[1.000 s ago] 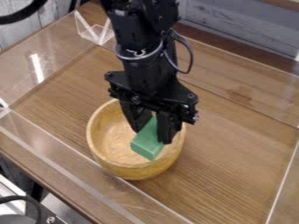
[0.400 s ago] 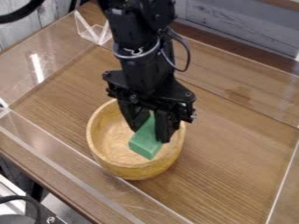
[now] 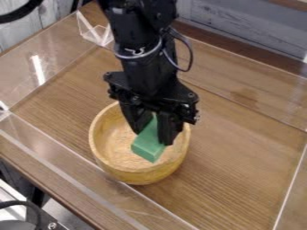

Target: Put the green block in the brown bowl

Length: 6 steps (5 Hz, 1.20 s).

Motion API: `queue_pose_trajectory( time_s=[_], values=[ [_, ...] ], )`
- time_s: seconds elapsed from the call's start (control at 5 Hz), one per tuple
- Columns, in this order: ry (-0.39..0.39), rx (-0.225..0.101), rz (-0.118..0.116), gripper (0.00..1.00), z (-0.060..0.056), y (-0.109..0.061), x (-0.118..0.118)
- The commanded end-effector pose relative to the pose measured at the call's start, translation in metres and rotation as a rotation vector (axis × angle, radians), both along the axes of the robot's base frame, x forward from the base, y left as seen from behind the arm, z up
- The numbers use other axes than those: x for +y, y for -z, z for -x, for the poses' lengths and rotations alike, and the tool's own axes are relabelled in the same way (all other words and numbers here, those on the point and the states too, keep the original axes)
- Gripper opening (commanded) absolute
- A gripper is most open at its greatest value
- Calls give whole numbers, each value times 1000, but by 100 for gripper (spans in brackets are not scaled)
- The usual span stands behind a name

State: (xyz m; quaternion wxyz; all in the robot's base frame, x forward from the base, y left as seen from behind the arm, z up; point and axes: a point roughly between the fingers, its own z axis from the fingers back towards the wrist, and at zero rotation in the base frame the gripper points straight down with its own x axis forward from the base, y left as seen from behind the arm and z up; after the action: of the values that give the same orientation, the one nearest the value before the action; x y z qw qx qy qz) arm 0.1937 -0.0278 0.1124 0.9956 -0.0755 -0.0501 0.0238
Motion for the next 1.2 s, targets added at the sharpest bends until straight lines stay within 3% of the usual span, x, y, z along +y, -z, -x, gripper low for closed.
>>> queue_pose_trajectory(
  time_s=[0.0,1.0],
  values=[
    [-10,-25,5,0,-5,-5,1],
    [-24,-30,18,0,-7,-1,4]
  ],
)
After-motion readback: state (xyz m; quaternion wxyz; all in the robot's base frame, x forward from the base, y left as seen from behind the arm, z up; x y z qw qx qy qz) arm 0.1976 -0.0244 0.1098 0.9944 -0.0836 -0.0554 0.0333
